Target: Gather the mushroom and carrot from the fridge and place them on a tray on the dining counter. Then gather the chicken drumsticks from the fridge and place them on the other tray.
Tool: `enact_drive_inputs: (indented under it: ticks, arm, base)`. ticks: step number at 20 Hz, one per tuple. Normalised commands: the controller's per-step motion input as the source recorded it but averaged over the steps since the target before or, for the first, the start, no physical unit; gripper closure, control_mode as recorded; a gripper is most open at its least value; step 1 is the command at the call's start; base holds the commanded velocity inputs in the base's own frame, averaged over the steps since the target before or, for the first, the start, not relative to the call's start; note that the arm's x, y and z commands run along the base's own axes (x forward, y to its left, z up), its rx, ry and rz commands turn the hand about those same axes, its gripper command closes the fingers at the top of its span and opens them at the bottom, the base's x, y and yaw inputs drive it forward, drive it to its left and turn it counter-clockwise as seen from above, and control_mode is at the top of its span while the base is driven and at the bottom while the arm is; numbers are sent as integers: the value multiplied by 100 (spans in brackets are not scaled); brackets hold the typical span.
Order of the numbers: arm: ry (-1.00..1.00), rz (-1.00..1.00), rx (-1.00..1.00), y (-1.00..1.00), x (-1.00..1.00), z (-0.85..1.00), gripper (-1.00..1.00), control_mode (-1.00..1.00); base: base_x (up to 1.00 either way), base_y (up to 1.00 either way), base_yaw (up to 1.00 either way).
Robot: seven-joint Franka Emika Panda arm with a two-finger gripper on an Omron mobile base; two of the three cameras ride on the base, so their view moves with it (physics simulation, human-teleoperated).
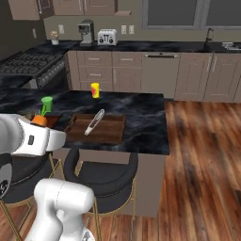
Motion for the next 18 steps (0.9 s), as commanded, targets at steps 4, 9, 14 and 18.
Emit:
enact_drive_inputs:
  ticks: [4,9,14,18]
  arm:
    - [0,0,0,0,0,0,100,100]
    - [4,0,0,0,19,0,100,-100]
    - [24,0,-1,1,100,-1,100,-100]
    - [37,0,-4,3,100,-33,100,-100]
  base:
    - [26,1,3]
    - [44,-1,0]
    - [0,0,0]
    - [0,0,0]
